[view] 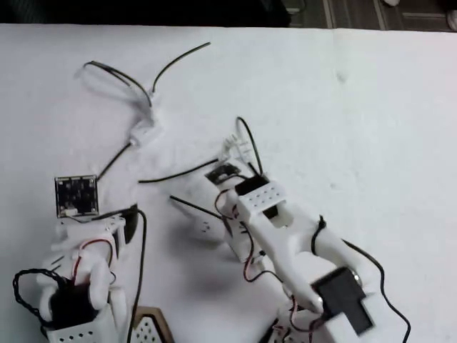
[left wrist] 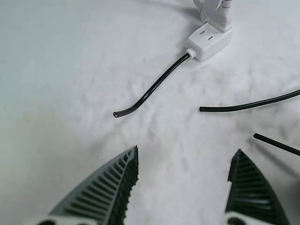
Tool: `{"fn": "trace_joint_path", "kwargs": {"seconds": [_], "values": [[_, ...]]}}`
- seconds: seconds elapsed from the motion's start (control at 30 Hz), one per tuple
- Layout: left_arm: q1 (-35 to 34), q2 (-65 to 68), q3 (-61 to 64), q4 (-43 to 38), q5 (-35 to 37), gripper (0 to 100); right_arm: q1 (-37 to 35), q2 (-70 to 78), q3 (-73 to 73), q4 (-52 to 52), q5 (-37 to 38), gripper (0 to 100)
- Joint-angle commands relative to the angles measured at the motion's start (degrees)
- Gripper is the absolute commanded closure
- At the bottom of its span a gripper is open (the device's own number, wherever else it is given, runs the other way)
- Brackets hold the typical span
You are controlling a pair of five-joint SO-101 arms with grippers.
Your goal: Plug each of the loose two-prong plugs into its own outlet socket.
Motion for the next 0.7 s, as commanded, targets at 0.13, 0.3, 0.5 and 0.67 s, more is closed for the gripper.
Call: {"fn": "trace_joint_path", "kwargs": {"seconds": [0.13, 0.3, 0.5, 0.67], "values": [[-0.22, -0.22, -3.96, -0.7, 0.35, 69, -0.4, -23.25, -2.46, 8.84, 0.26, 98.2], [1.01, -0.22, -9.76, -0.18, 0.44, 69, -0.13, -40.04, -5.1, 13.32, 0.26, 98.2], [7.08, -0.22, -15.03, 2.46, 0.53, 69, -0.57, -54.64, -5.1, 12.26, -0.09, 98.2], [13.76, -0.22, -16.44, 2.2, 0.53, 69, -0.75, -62.02, -4.84, 6.81, -0.35, 98.2]]}}
